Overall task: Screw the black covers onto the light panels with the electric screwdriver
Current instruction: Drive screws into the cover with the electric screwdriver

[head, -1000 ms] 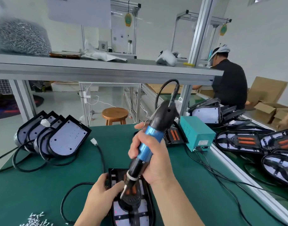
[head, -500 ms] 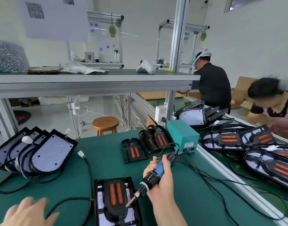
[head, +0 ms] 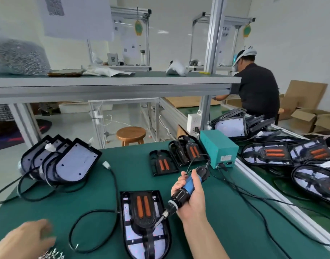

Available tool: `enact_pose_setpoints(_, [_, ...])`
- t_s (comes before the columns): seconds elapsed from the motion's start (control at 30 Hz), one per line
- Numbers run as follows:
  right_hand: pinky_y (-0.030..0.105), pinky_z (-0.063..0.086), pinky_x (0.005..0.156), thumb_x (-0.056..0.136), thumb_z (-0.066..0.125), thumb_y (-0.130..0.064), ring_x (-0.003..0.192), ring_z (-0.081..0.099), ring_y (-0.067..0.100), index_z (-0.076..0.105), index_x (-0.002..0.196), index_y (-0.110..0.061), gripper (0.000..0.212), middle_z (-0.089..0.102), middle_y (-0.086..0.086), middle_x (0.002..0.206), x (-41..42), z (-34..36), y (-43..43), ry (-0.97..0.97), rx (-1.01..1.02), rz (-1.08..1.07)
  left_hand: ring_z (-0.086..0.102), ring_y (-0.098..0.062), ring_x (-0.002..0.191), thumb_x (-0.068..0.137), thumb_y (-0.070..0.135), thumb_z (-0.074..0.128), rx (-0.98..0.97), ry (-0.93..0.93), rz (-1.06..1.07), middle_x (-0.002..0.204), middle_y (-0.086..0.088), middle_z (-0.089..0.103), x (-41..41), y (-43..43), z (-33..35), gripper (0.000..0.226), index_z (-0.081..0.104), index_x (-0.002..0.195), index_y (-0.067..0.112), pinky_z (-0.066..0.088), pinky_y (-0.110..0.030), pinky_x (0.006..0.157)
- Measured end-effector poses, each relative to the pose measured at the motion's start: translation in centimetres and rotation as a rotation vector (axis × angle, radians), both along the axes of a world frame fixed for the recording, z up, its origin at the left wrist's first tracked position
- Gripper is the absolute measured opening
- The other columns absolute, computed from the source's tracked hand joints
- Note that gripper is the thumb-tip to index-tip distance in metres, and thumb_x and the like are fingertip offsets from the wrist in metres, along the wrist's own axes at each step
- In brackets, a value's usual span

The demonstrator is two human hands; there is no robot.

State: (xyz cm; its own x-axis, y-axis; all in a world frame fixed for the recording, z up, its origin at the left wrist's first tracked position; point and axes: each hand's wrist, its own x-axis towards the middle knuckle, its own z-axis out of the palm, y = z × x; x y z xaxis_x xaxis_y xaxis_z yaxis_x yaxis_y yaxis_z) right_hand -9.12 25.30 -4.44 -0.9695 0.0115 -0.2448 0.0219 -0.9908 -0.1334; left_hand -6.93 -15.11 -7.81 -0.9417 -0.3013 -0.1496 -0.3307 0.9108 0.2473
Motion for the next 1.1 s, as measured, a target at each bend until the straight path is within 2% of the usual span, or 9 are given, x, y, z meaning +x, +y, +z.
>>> enact_pose_setpoints(0.07, [0.02,0.052,0.048,0.081,0.078,-0.032,0.053,0.057,0.008,0.063,0.097,-0.007,0.033,0.056,0.0,0.073,0.0,0.0,-0.1,-0.004,0.012,0.002,0.064,-0.016,0.077,0.064,0.028,0.083,-0.007,-0.009,-0.066,0.079,0.007,0.067,1.6,1.4,2.2,0.025,0.062,0.076,0.03,0.053,-0.03,0.073])
enact_pose_setpoints(0.1, [0.02,0.052,0.049,0.081,0.078,-0.032,0.053,0.057,0.008,0.064,0.097,-0.007,0.033,0.057,0.0,0.073,0.0,0.0,-0.2,-0.006,0.017,0.002,0.062,-0.012,0.076,0.066,0.029,0.08,-0.043,0.013,-0.081,0.078,0.009,0.065,2.4,2.3,3.3,0.023,0.058,0.073,0.03,0.051,-0.027,0.071])
enact_pose_setpoints(0.3, [0.019,0.051,0.049,0.086,0.075,-0.033,0.054,0.056,0.008,0.062,0.099,-0.008,0.031,0.056,-0.002,0.075,0.2,-0.1,-0.2,0.004,0.064,0.001,0.059,-0.011,0.07,0.079,0.014,0.066,-0.038,0.08,-0.046,0.072,0.008,0.062,3.3,4.3,3.9,0.021,0.055,0.066,0.025,0.041,-0.024,0.056])
enact_pose_setpoints(0.4, [0.018,0.052,0.053,0.088,0.075,-0.033,0.056,0.055,0.007,0.062,0.1,-0.008,0.031,0.057,-0.002,0.075,0.2,-0.3,-0.1,0.0,0.089,0.0,0.061,-0.014,0.079,0.089,0.014,0.055,-0.095,0.048,-0.06,0.08,0.009,0.062,3.6,5.1,4.4,0.018,0.055,0.075,0.026,0.044,-0.026,0.063])
enact_pose_setpoints(0.47, [0.017,0.051,0.055,0.09,0.074,-0.033,0.058,0.054,0.006,0.061,0.102,-0.009,0.03,0.057,-0.003,0.077,0.1,-0.5,0.1,-0.005,0.094,-0.008,0.063,-0.019,0.087,0.093,0.014,0.05,-0.117,0.015,-0.071,0.088,0.004,0.065,3.8,5.6,5.0,0.012,0.059,0.087,0.018,0.05,-0.029,0.073])
enact_pose_setpoints(0.6, [0.014,0.05,0.059,0.091,0.074,-0.036,0.059,0.054,0.003,0.06,0.105,-0.011,0.032,0.056,-0.006,0.079,-0.3,-1.1,0.4,0.013,0.121,0.0,0.066,-0.028,0.098,0.088,0.008,0.054,-0.086,-0.036,-0.09,0.099,-0.008,0.07,4.4,6.4,6.3,0.016,0.066,0.097,0.004,0.054,-0.036,0.082])
enact_pose_setpoints(0.83, [0.008,0.045,0.066,0.094,0.067,-0.042,0.064,0.051,-0.002,0.058,0.099,-0.014,0.03,0.051,-0.01,0.076,-0.8,-1.6,-0.3,0.037,0.188,-0.042,0.061,-0.031,0.088,0.087,0.004,0.05,-0.03,-0.054,-0.076,0.102,-0.011,0.067,4.2,6.2,5.8,0.011,0.059,0.093,0.005,0.053,-0.038,0.077])
enact_pose_setpoints(0.9, [0.007,0.044,0.067,0.094,0.067,-0.041,0.065,0.051,-0.002,0.057,0.099,-0.014,0.03,0.051,-0.009,0.077,-0.6,-1.4,-0.5,0.031,0.186,-0.062,0.061,-0.03,0.093,0.09,0.009,0.054,-0.009,-0.045,-0.075,0.104,-0.009,0.065,4.1,6.1,5.8,0.003,0.057,0.091,0.009,0.053,-0.037,0.08])
enact_pose_setpoints(1.1, [0.008,0.044,0.065,0.095,0.066,-0.042,0.062,0.051,-0.002,0.055,0.1,-0.014,0.03,0.05,-0.01,0.074,-0.2,-0.9,-0.7,0.03,0.191,-0.058,0.065,-0.03,0.098,0.091,0.014,0.062,0.078,0.01,-0.045,0.103,-0.01,0.069,4.5,6.1,6.0,0.01,0.065,0.091,0.004,0.055,-0.039,0.085])
